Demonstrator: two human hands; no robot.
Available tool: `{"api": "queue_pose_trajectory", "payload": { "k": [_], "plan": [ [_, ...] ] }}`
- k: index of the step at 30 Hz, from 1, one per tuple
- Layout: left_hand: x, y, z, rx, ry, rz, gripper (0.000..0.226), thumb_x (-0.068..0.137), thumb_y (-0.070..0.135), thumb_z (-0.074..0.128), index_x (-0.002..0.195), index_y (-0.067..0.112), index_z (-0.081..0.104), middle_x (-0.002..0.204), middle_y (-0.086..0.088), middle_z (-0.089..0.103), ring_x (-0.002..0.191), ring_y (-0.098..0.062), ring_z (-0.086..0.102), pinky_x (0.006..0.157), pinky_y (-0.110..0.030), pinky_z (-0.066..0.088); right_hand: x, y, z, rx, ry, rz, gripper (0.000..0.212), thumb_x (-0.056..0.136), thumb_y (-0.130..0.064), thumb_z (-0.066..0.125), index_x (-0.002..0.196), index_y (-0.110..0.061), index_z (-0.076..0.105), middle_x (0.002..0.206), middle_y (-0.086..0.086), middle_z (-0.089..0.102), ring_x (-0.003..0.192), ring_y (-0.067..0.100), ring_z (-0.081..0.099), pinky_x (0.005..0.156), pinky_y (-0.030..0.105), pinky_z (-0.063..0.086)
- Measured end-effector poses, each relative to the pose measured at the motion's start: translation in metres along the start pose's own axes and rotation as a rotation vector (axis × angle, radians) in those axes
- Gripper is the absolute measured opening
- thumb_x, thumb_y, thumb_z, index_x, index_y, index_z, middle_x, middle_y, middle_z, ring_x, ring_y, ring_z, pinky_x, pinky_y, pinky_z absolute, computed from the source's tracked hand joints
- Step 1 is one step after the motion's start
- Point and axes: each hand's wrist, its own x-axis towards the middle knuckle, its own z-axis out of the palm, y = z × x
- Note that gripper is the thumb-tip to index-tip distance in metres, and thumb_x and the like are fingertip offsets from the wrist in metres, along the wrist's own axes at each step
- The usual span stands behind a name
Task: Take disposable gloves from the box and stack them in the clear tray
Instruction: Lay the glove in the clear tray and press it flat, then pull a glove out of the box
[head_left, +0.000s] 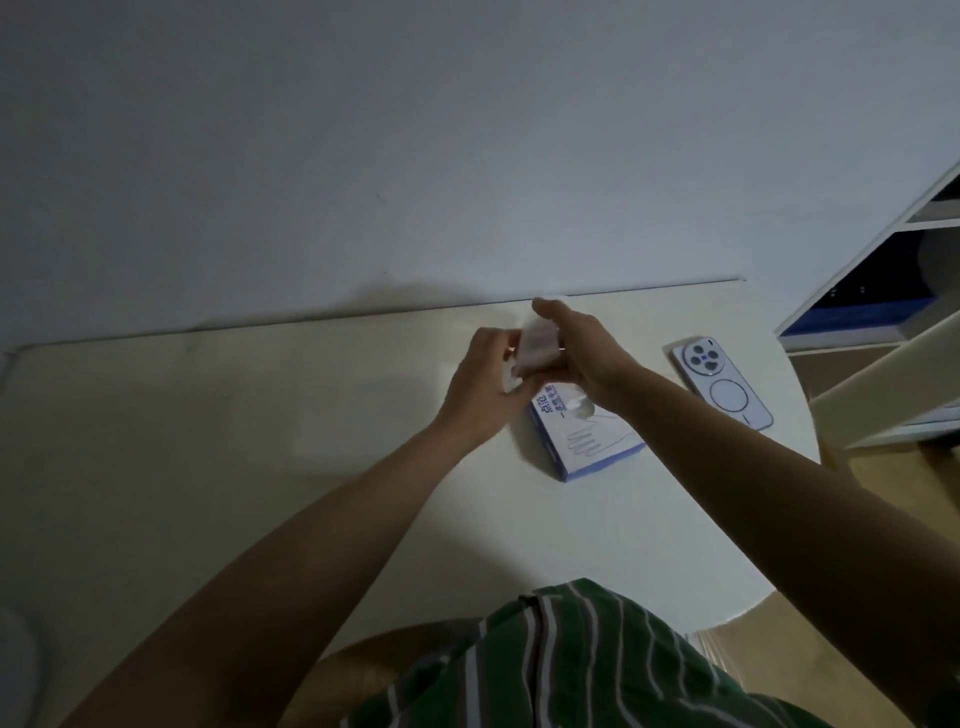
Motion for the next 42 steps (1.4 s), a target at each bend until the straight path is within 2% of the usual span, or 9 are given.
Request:
{"api": "queue_pose_trajectory", "payload": {
  "k": [5,12,18,24,31,35,37,40,42],
  "plan": [
    [-0.003,-0.017,-0.054,-0.507,0.178,-0.325,0.025,0.099,0.013,0.047,0.098,0.002,0.069,0.078,-0.013,0.069,0.064,-0.02,0.064,0.062,-0.028,0.053,0.007,-0.001,0.035,-0.065,-0.028,-0.098,0.043,0.101,-0.039,0.04,0.105,-0.005,0.064,0.084,0.014,0.07,0.069,0.023,0.067,0.067,0.032,0.055],
    [-0.024,-0.082,-0.117,-0.237,0.316,-0.537,0.025,0.092,0.013,0.043,0.09,0.008,0.068,0.053,-0.003,0.053,0.037,-0.016,0.045,0.038,-0.017,0.035,0.021,0.005,0.105,-0.423,-0.16,-0.276,0.018,0.092,-0.003,0.054,0.1,-0.013,0.067,0.087,0.004,0.07,0.069,0.014,0.066,0.068,0.027,0.056],
    [-0.031,-0.117,-0.146,0.307,0.231,-0.454,0.036,0.096,0.029,0.039,0.087,0.008,0.066,0.07,-0.01,0.065,0.066,-0.031,0.062,0.065,-0.038,0.054,0.033,0.03,0.155,-0.797,-0.246,-0.267,0.031,0.091,-0.006,0.061,0.121,-0.015,0.063,0.113,0.006,0.064,0.091,0.021,0.065,0.077,0.027,0.056],
    [-0.026,-0.142,-0.154,0.722,0.149,-0.342,0.035,0.102,0.027,0.033,0.092,0.007,0.06,0.088,-0.015,0.066,0.082,-0.034,0.062,0.062,-0.032,0.036,0.052,0.051,0.181,-1.213,-0.288,-0.194,0.062,0.087,-0.025,0.07,0.142,-0.019,0.043,0.139,0.01,0.045,0.119,0.027,0.053,0.102,0.035,0.044],
    [-0.024,-0.145,-0.149,1.041,0.024,-0.254,0.022,0.096,0.018,0.05,0.116,0.008,0.048,0.097,-0.01,0.061,0.081,-0.027,0.064,0.056,-0.033,0.038,0.066,0.059,0.184,-1.222,-0.169,-0.184,0.041,0.087,-0.027,0.068,0.123,-0.016,0.052,0.117,0.006,0.058,0.1,0.023,0.06,0.083,0.034,0.051],
    [-0.022,-0.135,-0.147,1.189,0.147,0.136,0.02,0.076,-0.001,0.057,0.091,0.012,0.056,0.085,-0.006,0.054,0.07,-0.021,0.054,0.057,-0.028,0.039,0.072,0.066,0.186,-1.276,-0.186,-0.124,0.035,0.087,-0.025,0.067,0.119,-0.015,0.056,0.114,0.005,0.061,0.098,0.022,0.06,0.078,0.028,0.047],
    [-0.021,-0.133,-0.143,1.072,0.017,0.217,0.017,0.078,0.0,0.056,0.088,0.012,0.058,0.081,-0.007,0.057,0.066,-0.023,0.057,0.052,-0.029,0.039,0.073,0.07,0.188,-1.273,-0.189,-0.126,0.031,0.087,-0.022,0.068,0.115,-0.015,0.057,0.115,0.005,0.059,0.098,0.021,0.058,0.077,0.027,0.045],
    [-0.018,-0.141,-0.134,0.864,-0.297,-0.108,0.022,0.088,0.017,0.057,0.11,0.013,0.057,0.105,-0.009,0.062,0.092,-0.028,0.063,0.068,-0.032,0.042,0.073,0.072,0.191,-1.28,-0.182,-0.133,0.026,0.085,-0.02,0.069,0.108,-0.015,0.058,0.114,0.005,0.055,0.098,0.022,0.056,0.076,0.027,0.043],
    [-0.02,-0.154,-0.133,0.822,-0.466,-0.301,0.054,0.088,0.032,0.066,0.133,0.012,0.042,0.125,-0.014,0.049,0.107,-0.031,0.057,0.079,-0.034,0.044,0.072,0.069,0.192,-1.265,-0.181,-0.177,0.024,0.083,-0.019,0.07,0.102,-0.016,0.056,0.109,0.003,0.053,0.091,0.02,0.053,0.073,0.027,0.042]
  ]
}}
